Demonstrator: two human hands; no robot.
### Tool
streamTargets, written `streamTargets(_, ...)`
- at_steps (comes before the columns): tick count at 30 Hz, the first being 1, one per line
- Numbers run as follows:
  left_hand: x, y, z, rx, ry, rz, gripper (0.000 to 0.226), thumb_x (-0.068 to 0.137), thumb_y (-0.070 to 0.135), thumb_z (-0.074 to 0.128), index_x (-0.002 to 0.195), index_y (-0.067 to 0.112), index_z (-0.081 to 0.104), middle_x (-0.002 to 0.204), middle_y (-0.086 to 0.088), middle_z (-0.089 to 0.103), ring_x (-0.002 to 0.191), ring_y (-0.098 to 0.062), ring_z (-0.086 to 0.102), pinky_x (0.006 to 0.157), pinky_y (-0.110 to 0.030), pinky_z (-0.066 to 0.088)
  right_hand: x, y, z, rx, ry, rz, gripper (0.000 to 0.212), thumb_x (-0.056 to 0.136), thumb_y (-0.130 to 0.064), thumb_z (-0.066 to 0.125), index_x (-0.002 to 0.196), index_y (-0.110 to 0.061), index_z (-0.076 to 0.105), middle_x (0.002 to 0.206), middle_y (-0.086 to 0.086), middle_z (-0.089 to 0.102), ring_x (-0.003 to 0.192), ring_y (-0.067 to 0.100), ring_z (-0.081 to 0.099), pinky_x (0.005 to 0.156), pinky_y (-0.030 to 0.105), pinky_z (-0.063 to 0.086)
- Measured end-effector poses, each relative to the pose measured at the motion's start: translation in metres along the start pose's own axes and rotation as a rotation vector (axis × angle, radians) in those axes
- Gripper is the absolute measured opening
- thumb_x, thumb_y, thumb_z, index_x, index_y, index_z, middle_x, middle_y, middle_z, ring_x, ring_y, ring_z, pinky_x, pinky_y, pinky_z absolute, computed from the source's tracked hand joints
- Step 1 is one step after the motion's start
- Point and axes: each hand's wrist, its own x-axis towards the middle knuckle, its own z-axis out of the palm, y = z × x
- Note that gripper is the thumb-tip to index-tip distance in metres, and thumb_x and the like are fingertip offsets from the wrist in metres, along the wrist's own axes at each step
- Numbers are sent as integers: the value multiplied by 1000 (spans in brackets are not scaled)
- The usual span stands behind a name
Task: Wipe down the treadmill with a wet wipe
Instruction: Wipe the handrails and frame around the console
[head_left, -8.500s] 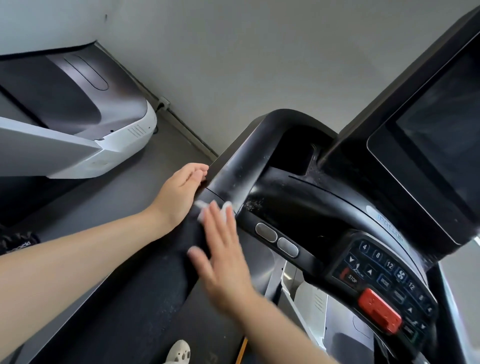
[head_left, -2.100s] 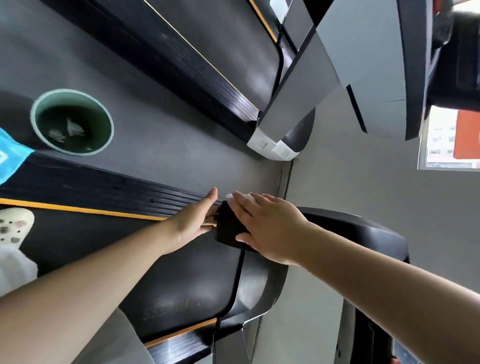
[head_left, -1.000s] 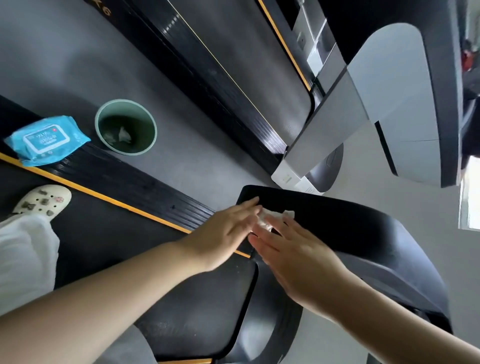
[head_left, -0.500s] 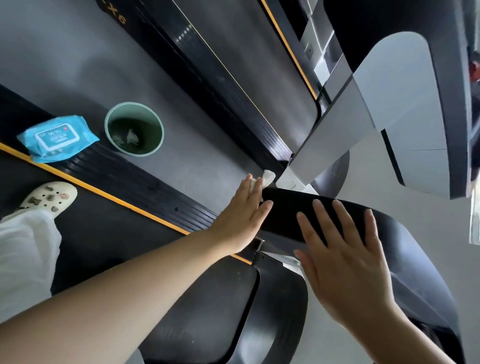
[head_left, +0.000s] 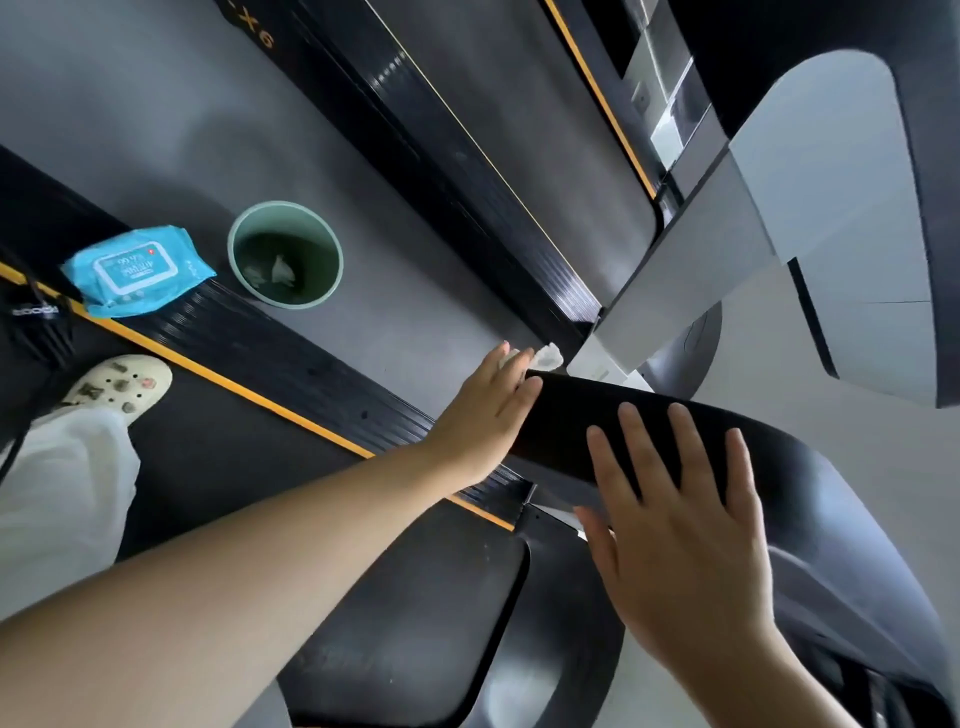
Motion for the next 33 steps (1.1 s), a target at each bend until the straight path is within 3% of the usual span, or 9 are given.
streamTargets(9,-42,-32,33,176,115,114,85,75,80,-7,146,35,-13,157,3,-18,139,3,-22,112,-12,-6,4,-3,0,27,-16,-19,55,86,-39,37,126,-10,60,134,17,54,125,40,47,106,57,22)
streamTargets(12,-29,-37,19,-106,-2,58,76,76,82,3,142,44,-10,155,16,-15,134,16,-17,112,-11,-8,12,-16,3,70,-61,-128,55,85,-35,36,126,-7,59,137,16,52,127,33,45,107,56,20)
streamTargets(15,-21,-40,4,-567,-63,-68,58,96,60,21,149,36,18,150,27,22,136,16,14,120,-30,6,28,-28,11,131,-88,-237,59,84,-35,35,130,-7,56,141,14,48,131,30,35,109,54,18)
streamTargets(17,-21,-37,-5,-640,-114,-116,49,97,50,22,142,33,31,138,32,37,128,19,28,114,-18,16,42,-32,16,153,-87,-323,58,82,-38,50,130,-5,56,140,13,49,131,30,39,106,53,22)
streamTargets(20,-14,-44,-15,-765,-116,-206,50,103,43,14,139,22,42,140,14,42,128,1,37,106,-12,26,66,-34,15,154,-198,-396,73,68,-40,75,128,-2,56,137,14,52,128,30,48,105,53,31)
streamTargets(24,-13,-41,-22,-1103,-189,-229,48,102,37,7,124,30,48,137,5,49,123,-2,47,106,-21,33,100,-29,9,96,-351,-509,73,70,-47,75,127,-5,58,132,13,56,122,28,54,101,54,38)
streamTargets(28,-10,-42,-41,-837,-2,-277,36,103,28,24,135,25,40,149,-2,38,136,-19,35,110,-35,28,123,-18,12,64,-291,-717,51,63,-49,80,98,-12,74,102,9,71,104,29,65,89,53,48)
streamTargets(31,-9,-55,-53,-987,-66,-363,44,100,44,19,121,22,51,148,-6,39,134,-22,39,112,-37,32,139,-19,8,85,-368,-824,42,76,-47,71,105,-16,72,110,10,69,111,26,62,94,48,46)
streamTargets(33,-10,-56,-55,-1004,-210,-426,64,95,55,14,129,16,51,145,-11,42,132,-26,42,111,-40,35,144,-24,7,120,-487,-836,44,92,-44,52,128,-21,57,135,8,53,131,22,44,110,42,29)
